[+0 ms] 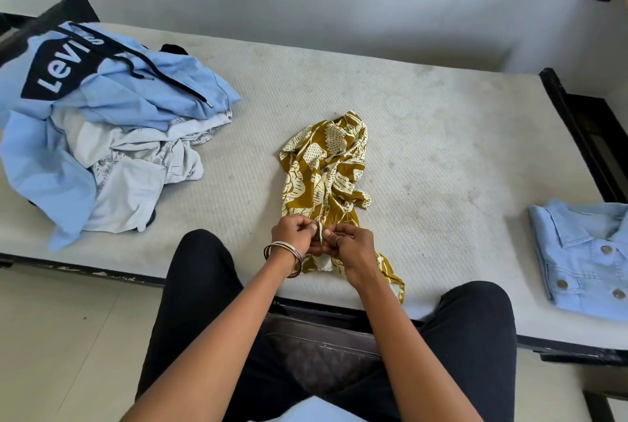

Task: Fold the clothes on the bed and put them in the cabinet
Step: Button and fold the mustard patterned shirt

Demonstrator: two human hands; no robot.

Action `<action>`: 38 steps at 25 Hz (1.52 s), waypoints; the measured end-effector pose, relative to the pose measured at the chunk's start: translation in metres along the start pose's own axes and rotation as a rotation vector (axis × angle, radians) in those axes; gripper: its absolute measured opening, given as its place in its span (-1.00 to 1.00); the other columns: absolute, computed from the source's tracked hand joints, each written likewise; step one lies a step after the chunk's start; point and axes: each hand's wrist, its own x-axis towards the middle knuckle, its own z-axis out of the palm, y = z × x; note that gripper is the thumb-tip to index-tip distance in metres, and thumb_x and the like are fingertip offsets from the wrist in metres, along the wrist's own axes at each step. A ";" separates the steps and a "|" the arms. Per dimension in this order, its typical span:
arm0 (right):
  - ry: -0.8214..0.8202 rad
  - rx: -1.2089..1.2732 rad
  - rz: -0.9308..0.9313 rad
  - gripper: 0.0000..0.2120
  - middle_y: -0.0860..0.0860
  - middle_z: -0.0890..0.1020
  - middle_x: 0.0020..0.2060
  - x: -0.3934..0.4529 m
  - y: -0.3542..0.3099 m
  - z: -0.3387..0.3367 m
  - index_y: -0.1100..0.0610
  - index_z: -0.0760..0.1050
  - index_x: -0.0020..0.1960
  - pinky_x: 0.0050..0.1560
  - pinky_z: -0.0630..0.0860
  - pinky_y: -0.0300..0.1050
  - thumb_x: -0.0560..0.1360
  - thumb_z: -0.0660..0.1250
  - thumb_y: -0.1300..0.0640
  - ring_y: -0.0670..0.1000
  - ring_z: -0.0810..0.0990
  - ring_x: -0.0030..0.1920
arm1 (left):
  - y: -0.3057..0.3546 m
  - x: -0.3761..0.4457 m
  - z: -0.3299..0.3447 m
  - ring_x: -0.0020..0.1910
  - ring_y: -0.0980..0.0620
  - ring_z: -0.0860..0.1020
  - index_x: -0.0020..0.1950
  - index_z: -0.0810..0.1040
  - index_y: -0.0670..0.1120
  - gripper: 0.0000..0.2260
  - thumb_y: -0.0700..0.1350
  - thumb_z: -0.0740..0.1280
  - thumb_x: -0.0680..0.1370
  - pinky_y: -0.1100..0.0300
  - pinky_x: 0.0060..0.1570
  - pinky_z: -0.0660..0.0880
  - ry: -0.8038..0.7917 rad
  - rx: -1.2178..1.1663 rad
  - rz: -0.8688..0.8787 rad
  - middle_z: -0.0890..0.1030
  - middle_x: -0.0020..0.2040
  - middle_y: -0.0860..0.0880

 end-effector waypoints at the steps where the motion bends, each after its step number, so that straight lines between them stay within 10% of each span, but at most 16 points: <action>1: -0.019 -0.020 0.011 -0.94 0.22 0.65 -0.27 0.000 -0.001 -0.001 0.39 0.59 -0.05 -0.27 0.64 -0.09 0.50 0.36 0.41 0.14 0.66 -0.28 | -0.001 0.000 0.000 -0.21 -0.11 0.69 -0.18 0.65 -0.06 -0.89 -0.26 0.43 0.48 -0.08 -0.20 0.65 0.002 -0.006 -0.010 0.69 -0.13 -0.13; 10: -0.017 -0.388 -0.051 -0.88 0.21 0.69 -0.27 0.008 -0.016 -0.004 0.32 0.65 -0.10 -0.21 0.68 0.00 0.54 0.40 0.26 0.14 0.71 -0.32 | -0.003 -0.009 0.017 -0.23 0.03 0.61 -0.11 0.72 -0.14 -0.87 -0.11 0.51 0.42 0.24 -0.16 0.53 0.141 0.236 0.193 0.71 -0.17 -0.06; 16: 0.163 -0.654 -0.317 -0.87 0.20 0.65 -0.27 0.011 -0.012 0.006 0.31 0.61 -0.18 -0.23 0.60 0.05 0.48 0.32 0.42 0.18 0.65 -0.21 | 0.003 -0.014 0.028 -0.21 -0.15 0.64 -0.09 0.72 -0.16 -0.89 -0.16 0.42 0.49 0.10 -0.18 0.56 0.248 0.357 0.330 0.70 -0.18 -0.15; 23: 0.113 -0.796 -0.400 -0.85 0.13 0.61 -0.29 0.017 -0.003 0.006 0.27 0.56 -0.14 -0.21 0.56 0.11 0.47 0.26 0.44 0.18 0.61 -0.22 | 0.003 0.013 0.014 -0.21 -0.08 0.55 -0.16 0.70 -0.19 -0.85 -0.11 0.41 0.48 0.15 -0.21 0.44 0.128 0.322 0.104 0.68 -0.20 -0.12; 28: -0.084 -0.234 -0.030 -0.80 0.12 0.57 -0.40 0.025 -0.020 -0.003 0.33 0.46 0.18 -0.41 0.48 -0.11 0.56 0.31 0.37 0.04 0.52 -0.44 | -0.001 0.022 0.000 -0.29 -0.05 0.57 -0.08 0.67 -0.12 -0.92 -0.13 0.40 0.52 0.03 -0.22 0.59 -0.045 -0.271 -0.064 0.65 -0.27 -0.05; 32: -0.082 0.169 -0.059 -0.47 0.09 0.67 0.02 0.040 -0.039 -0.010 0.09 0.41 0.33 -0.13 0.51 -0.04 0.51 0.14 0.56 0.06 0.65 -0.04 | -0.011 0.027 0.001 -0.09 -0.07 0.65 0.01 0.63 -0.08 -0.89 -0.21 0.32 0.56 0.03 -0.11 0.62 0.246 -0.249 -0.069 0.68 -0.08 -0.07; 38: 0.294 -0.855 -0.103 -0.59 0.03 0.58 0.22 0.045 0.011 -0.056 0.02 0.46 0.34 0.24 0.41 0.12 0.50 0.35 0.22 0.12 0.49 0.27 | -0.064 0.029 0.014 0.14 -0.17 0.53 0.20 0.53 -0.08 -0.67 -0.19 0.42 0.44 0.05 0.12 0.49 0.104 0.512 -0.056 0.54 0.14 -0.15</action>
